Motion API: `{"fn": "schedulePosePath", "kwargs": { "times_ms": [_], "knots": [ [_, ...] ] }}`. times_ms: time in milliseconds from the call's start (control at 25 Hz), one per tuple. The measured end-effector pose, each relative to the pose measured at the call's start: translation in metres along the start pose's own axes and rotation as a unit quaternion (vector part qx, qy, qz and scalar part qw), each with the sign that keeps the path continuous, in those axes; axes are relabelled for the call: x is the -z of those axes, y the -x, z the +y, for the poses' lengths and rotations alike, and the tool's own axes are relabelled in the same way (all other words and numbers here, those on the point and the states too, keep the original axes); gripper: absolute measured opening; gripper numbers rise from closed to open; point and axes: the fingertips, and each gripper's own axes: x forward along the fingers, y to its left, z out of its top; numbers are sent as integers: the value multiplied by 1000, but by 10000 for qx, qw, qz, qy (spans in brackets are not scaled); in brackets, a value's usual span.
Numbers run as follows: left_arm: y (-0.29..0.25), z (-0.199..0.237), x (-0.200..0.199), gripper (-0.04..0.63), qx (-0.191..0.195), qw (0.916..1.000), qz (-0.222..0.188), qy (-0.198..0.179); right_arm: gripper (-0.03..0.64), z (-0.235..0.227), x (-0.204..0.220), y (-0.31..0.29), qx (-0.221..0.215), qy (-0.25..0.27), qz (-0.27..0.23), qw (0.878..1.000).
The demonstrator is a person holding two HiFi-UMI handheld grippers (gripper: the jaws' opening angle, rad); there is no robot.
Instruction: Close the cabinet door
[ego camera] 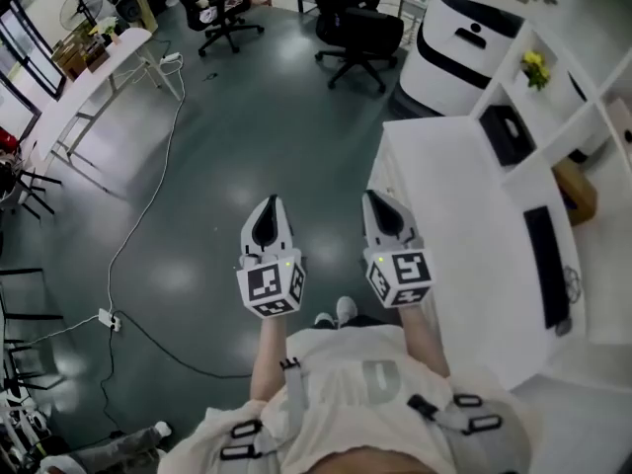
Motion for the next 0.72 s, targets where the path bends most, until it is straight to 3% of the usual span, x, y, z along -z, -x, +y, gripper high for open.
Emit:
{"fn": "schedulePosePath", "kwargs": {
  "times_ms": [200,400,520,720],
  "knots": [
    [-38,-64,0,5,749,9971,-52,106,5,-62,-6,25,764,-21,-208,9969],
    [-72,-133,-2,5,1693,9855,-8,71,5,-124,-11,58,1723,-123,-348,9844],
    [-97,-174,-7,5,2334,9724,-39,26,5,-158,-16,76,2384,-199,-471,9698],
    [-125,-231,-9,5,3433,9391,26,-129,5,-195,-16,115,3581,-367,-656,9307]
  ]
}}
